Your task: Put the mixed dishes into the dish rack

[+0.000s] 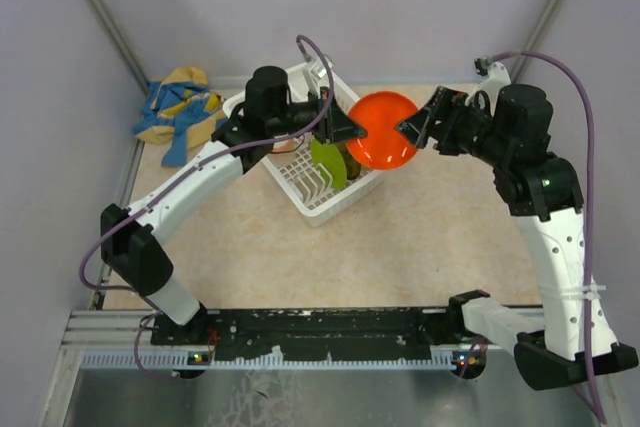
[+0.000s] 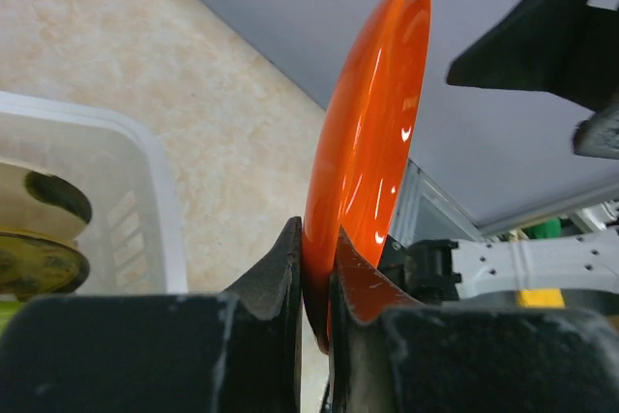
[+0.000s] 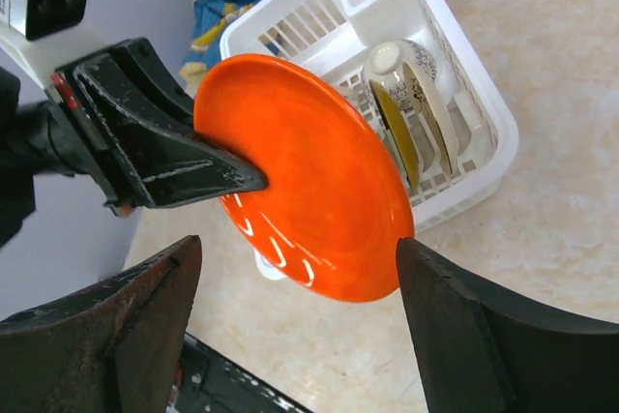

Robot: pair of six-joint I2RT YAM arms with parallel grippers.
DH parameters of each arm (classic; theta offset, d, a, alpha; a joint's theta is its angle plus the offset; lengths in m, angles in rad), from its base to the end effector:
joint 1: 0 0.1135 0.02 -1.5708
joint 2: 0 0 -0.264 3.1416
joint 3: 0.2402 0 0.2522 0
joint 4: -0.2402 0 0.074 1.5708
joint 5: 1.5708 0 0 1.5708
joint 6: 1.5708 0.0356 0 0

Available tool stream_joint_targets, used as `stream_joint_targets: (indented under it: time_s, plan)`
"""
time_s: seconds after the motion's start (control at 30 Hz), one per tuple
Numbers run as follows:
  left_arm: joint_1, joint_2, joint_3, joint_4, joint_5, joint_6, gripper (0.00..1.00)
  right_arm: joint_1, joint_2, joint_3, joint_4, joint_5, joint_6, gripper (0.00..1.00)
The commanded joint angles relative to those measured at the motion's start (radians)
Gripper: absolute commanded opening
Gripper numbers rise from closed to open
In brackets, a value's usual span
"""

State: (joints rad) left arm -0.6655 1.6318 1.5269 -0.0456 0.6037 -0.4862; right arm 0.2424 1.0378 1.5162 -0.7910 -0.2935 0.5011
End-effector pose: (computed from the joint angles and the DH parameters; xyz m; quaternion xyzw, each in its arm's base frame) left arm 0.2928 -0.2556 0.3955 0.2579 0.7037 -0.5280 0.3993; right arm 0.1708 0.0529 0.4737 0.0179 0.8043 0.3216 0.4994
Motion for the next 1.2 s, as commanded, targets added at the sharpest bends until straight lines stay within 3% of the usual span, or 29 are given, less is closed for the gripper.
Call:
stream_joint_targets:
  time_s: [0.0,0.37,0.73,0.8,0.87,0.9,0.97,1.03,1.1,1.17]
  plan:
    - [0.013,-0.042,0.044,-0.071,0.164,-0.059,0.00,-0.009,0.001,0.018,0.052,-0.103,-0.143,0.80]
    - [0.061,-0.092,0.035,-0.123,0.274,-0.063,0.00,-0.013,0.027,0.007,0.039,-0.181,-0.162,0.73]
    - [0.066,-0.091,0.030,-0.093,0.319,-0.106,0.00,-0.012,0.006,-0.100,0.105,-0.318,-0.099,0.35]
    - [0.066,-0.091,0.022,-0.101,0.316,-0.098,0.00,-0.012,0.004,-0.114,0.127,-0.341,-0.083,0.26]
    - [0.068,-0.094,0.014,-0.115,0.303,-0.089,0.01,-0.011,0.008,-0.119,0.136,-0.349,-0.073,0.09]
    - [0.069,-0.101,0.009,-0.127,0.289,-0.079,0.06,-0.011,0.012,-0.114,0.135,-0.348,-0.073,0.00]
    - [0.084,-0.122,-0.014,-0.146,0.252,-0.064,0.31,-0.009,0.025,-0.097,0.121,-0.337,-0.080,0.00]
    - [0.114,-0.156,-0.050,-0.158,0.198,-0.051,0.35,0.013,0.049,-0.049,0.084,-0.283,-0.109,0.00]
    - [0.160,-0.188,-0.092,-0.179,0.155,-0.042,0.47,0.060,0.085,0.008,0.033,-0.195,-0.153,0.00]
    - [0.224,-0.224,-0.118,-0.221,0.103,-0.030,0.53,0.110,0.122,0.049,-0.001,-0.127,-0.180,0.00]
